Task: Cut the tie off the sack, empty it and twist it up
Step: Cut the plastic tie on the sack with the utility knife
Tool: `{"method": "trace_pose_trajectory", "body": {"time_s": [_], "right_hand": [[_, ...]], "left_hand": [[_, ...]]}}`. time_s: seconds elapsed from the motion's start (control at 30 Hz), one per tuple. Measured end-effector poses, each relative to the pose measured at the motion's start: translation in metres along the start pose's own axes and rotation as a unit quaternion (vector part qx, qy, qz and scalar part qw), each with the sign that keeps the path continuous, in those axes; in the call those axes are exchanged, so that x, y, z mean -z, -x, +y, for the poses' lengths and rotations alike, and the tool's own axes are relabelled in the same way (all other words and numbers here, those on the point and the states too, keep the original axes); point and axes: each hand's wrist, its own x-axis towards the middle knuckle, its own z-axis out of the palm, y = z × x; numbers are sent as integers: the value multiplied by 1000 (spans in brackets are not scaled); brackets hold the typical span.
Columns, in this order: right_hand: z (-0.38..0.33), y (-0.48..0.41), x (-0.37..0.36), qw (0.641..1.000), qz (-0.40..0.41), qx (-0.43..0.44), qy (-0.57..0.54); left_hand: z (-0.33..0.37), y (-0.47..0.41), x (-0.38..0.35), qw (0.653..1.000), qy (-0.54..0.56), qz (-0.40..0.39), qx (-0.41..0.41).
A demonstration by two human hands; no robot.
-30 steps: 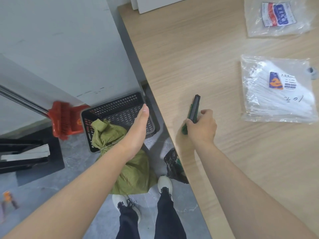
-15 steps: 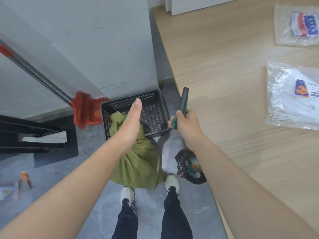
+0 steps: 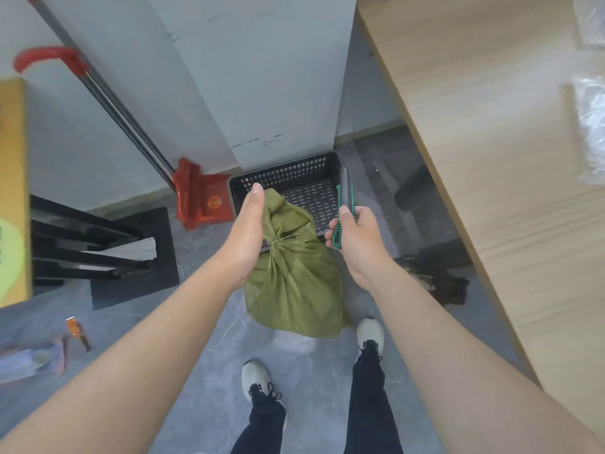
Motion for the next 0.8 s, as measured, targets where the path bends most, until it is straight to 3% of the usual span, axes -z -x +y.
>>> {"method": "trace_pose_trajectory", "body": {"time_s": [0.27,0.53,0.7,0.8], "right_hand": [[82,-5,-50,999,-21,40,18],[200,-102,-50,990,-51,124,32],[273,-167,-52,983,-65,169,28],[307,-196,-55,976,-77,199,41]], "left_hand": [[-70,-18,39,1000,19,1,-9],[-212,-118,24,998,35,29,-42],[-292,-177,19,990,10,64,-123],[-335,-211,21,974,-67,133,-168]]}}
